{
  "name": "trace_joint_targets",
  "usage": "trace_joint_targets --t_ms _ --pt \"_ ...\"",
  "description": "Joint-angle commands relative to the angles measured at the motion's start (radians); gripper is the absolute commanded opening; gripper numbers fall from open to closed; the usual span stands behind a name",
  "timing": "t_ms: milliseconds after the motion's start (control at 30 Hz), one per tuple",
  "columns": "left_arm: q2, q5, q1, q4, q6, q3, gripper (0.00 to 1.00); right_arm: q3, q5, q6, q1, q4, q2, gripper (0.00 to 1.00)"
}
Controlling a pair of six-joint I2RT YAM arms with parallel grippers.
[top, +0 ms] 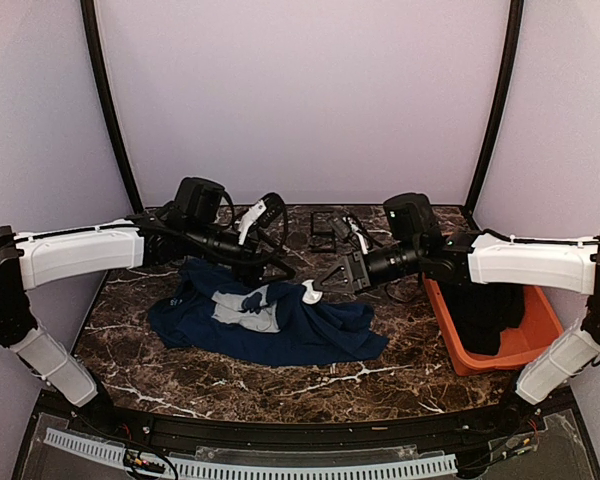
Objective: Pin the brooch onto the clothing
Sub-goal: Pin the brooch onto the flattened clothing, then place the clothing with brooches at the center of the board.
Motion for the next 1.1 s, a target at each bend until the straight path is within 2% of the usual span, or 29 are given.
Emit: trace_joint_targets --t_ms 0,67,167,300,400,533,667,733,833,900,1000,1067 --pt "-0.041 -0.107 0.007 0.014 -0.017 -0.014 0.77 0.000 0.029 -0.030 0.004 -0.023 -0.001 0.00" --pt "-0.039 -0.161 0.009 -0.009 -0.013 -0.007 0.83 0.004 0.046 -0.039 0.004 -0.037 0.000 0.00" --pt "-0.021 -0.334 0.009 -0.123 -0.010 0.052 0.96 0.021 0.110 -0.065 0.004 -0.100 0.006 0.00" --pt "0.044 -0.582 0.012 -0.411 -0.012 0.245 0.99 0.078 0.295 -0.120 0.003 -0.256 0.027 0.00" --pt "0.059 -0.625 0.047 -0.523 -0.052 0.315 0.99 0.092 0.422 -0.137 0.003 -0.316 0.043 0.00" --pt "0.025 -0.646 0.108 -0.545 -0.104 0.270 0.99 0.088 0.470 -0.120 0.003 -0.322 0.072 0.00" --pt "0.021 -0.673 0.153 -0.468 -0.170 0.130 0.99 0.089 0.491 -0.112 0.003 -0.333 0.121 0.02" --pt "0.030 -0.636 0.169 -0.424 -0.195 0.031 0.99 0.100 0.509 -0.121 0.003 -0.355 0.151 0.08" --pt "0.048 -0.629 0.174 -0.396 -0.206 -0.012 0.99 0.115 0.501 -0.139 -0.003 -0.380 0.195 0.21" --pt "0.062 -0.627 0.176 -0.394 -0.204 -0.011 0.99 0.127 0.478 -0.144 -0.011 -0.396 0.221 0.34" --pt "0.069 -0.629 0.185 -0.396 -0.201 -0.006 0.99 0.140 0.499 -0.147 -0.015 -0.422 0.238 0.59" --pt "0.068 -0.629 0.202 -0.393 -0.206 -0.014 0.99 0.143 0.531 -0.147 -0.019 -0.435 0.237 0.70"
